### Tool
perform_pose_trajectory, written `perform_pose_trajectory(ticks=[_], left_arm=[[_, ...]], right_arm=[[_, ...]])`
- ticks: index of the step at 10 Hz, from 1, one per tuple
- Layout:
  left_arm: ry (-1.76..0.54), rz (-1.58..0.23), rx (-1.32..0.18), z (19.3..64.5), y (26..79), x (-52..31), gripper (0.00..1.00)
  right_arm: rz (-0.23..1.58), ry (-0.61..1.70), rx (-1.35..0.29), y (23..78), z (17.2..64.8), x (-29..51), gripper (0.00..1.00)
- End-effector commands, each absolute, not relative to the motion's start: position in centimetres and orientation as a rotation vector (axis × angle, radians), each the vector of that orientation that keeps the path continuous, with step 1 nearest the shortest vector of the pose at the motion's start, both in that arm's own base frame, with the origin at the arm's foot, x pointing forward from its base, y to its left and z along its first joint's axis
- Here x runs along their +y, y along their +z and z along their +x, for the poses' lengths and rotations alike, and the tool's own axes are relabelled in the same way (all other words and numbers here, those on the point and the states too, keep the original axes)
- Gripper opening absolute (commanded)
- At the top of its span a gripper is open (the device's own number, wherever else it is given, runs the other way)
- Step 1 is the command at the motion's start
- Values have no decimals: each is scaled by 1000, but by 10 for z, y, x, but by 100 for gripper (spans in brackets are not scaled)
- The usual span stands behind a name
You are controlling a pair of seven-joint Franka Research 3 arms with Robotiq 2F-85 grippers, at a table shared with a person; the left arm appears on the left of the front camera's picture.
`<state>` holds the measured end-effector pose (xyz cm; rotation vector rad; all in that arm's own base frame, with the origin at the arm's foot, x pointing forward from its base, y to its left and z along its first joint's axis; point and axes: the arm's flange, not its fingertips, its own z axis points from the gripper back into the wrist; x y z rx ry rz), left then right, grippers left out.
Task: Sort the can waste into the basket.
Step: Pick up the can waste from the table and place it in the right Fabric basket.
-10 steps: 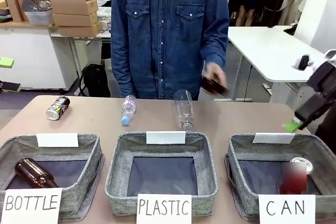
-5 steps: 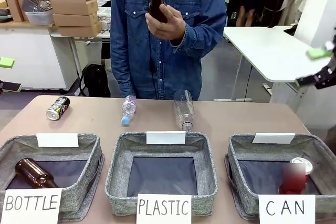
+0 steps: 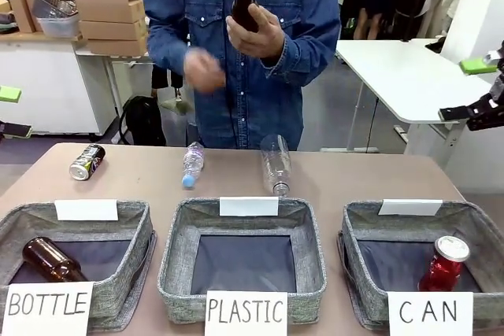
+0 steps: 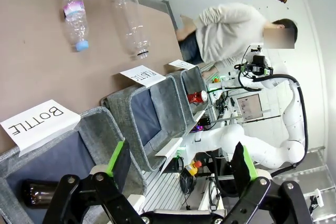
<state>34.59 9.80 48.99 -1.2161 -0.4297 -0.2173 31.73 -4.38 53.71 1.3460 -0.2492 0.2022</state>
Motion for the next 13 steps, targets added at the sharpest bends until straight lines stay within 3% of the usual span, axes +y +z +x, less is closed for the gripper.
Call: perform_pose_trajectory(ticks=[1, 11, 13], left_arm=[[-233, -1232, -449, 347, 492, 97, 100], [-217, -1216, -430, 346, 490, 98, 100], [-147, -980, -550, 314, 546, 157, 100]], right_arm=[[1328, 244, -258, 539, 319, -53, 100], [1328, 244, -258, 539, 319, -53, 100], [1328, 244, -258, 539, 319, -53, 100]])
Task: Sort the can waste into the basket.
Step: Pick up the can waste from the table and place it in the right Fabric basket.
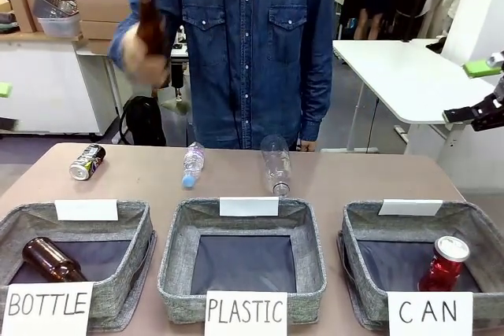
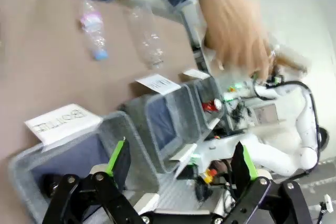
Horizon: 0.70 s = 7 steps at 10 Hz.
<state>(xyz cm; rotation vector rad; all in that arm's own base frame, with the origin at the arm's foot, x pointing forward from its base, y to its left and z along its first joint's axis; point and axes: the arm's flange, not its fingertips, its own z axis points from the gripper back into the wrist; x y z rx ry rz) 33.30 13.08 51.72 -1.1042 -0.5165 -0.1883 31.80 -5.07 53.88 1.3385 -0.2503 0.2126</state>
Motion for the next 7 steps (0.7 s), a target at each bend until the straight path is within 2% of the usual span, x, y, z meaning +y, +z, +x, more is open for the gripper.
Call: perform_pose_trajectory(ticks=[1, 2, 4, 7], left_arm=[[-80, -923, -622, 291, 573, 189, 100], [-7, -911, -701, 265, 594, 216, 100], [9, -869, -739, 229, 604, 229, 100], [-3, -859, -763, 216, 602, 230, 100]], right_arm=[[1328, 244, -258, 539, 319, -53, 100], [1328, 244, -258, 539, 319, -53, 100], [1328, 244, -258, 539, 319, -53, 100], [1328, 244, -258, 539, 319, -53, 100]])
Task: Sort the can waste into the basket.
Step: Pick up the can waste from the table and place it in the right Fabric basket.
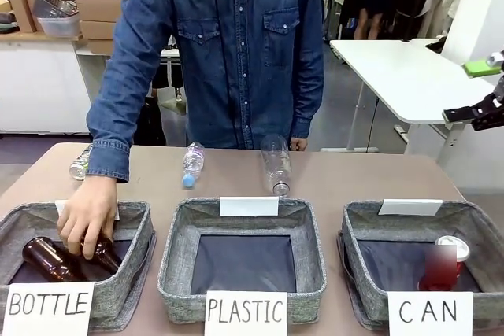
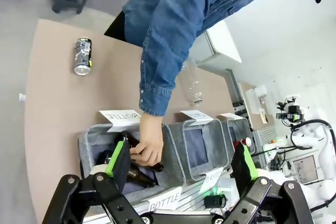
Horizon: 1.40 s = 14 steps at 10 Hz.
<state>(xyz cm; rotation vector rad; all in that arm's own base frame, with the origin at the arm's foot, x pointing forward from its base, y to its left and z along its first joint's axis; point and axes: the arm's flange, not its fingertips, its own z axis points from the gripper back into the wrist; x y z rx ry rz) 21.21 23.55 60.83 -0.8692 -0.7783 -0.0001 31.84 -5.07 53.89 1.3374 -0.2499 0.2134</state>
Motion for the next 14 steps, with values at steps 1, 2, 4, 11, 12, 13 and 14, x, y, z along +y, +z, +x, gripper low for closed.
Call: perform_pose_trajectory(ticks=[1, 2, 4, 11, 12, 13, 14], left_arm=[[-10, -856, -766, 217, 603, 231, 100], [-4, -838, -764, 219, 604, 230, 100], [-17, -778, -733, 236, 604, 219, 100], [-209, -79, -587, 422, 516, 109, 100], [-263, -21, -611, 439, 503, 86, 100], [-220, -19, -653, 451, 498, 67, 100], [-165, -137, -693, 443, 528, 50, 100]], right_arm=[[1328, 244, -258, 539, 319, -53, 100], [1328, 244, -258, 539, 319, -53, 100], [1328, 244, -258, 539, 319, -53, 100], [1328, 244, -258, 539, 319, -53, 100], [1328, 244, -258, 539, 319, -53, 100], [1328, 244, -258, 539, 319, -53, 100], [1328, 244, -258, 539, 319, -53, 100]])
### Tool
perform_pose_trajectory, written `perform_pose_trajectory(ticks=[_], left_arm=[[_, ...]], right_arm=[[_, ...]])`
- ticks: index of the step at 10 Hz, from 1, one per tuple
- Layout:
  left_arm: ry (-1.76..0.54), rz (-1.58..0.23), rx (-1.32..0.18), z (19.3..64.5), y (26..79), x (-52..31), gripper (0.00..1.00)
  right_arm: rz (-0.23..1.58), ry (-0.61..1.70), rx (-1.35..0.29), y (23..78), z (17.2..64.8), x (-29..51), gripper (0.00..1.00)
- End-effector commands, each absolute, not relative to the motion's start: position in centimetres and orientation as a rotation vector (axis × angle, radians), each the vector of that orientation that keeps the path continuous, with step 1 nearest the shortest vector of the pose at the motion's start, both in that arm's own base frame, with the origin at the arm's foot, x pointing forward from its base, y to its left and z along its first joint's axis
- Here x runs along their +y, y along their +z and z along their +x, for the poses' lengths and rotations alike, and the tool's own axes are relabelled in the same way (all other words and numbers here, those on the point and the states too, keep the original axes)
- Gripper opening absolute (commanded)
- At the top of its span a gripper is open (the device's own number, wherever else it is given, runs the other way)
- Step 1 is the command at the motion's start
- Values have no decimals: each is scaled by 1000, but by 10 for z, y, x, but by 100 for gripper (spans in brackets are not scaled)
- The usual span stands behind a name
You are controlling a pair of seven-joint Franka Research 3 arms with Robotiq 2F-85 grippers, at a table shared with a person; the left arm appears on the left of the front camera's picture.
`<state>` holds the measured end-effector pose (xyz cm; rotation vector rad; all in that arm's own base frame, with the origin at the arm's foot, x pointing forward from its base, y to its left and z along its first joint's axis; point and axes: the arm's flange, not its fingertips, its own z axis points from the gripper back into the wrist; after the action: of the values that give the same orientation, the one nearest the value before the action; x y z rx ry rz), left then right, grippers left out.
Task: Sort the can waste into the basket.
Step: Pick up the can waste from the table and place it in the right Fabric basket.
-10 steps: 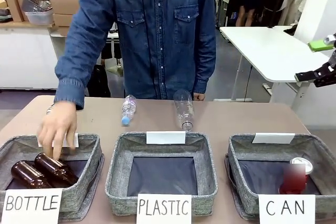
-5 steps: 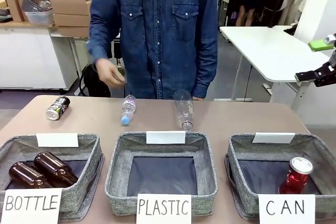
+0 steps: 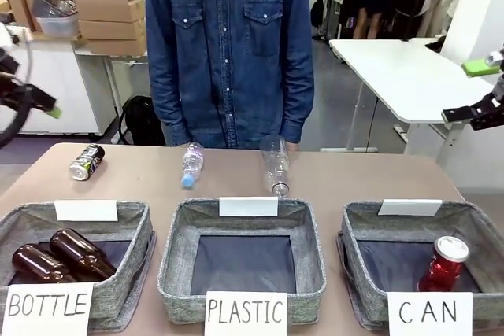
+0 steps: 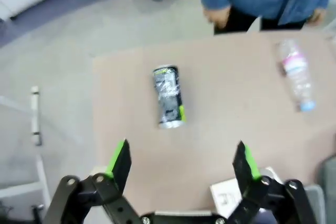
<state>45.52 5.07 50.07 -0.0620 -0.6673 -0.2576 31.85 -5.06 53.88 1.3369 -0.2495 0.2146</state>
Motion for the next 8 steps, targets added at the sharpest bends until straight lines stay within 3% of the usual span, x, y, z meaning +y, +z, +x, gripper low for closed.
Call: perform_pose_trajectory(ticks=[1, 3, 6, 8], left_arm=[[-289, -50, -647, 447, 502, 70, 100], [-261, -67, -670, 455, 503, 46, 100], [-476, -51, -471, 538, 443, 40, 100], [-476, -28, -361, 569, 413, 41, 100]], right_arm=[[1328, 244, -258, 539, 319, -53, 100], [1328, 244, -258, 539, 319, -53, 100], [1328, 244, -258, 539, 319, -53, 100], [1328, 244, -258, 539, 319, -53, 100]])
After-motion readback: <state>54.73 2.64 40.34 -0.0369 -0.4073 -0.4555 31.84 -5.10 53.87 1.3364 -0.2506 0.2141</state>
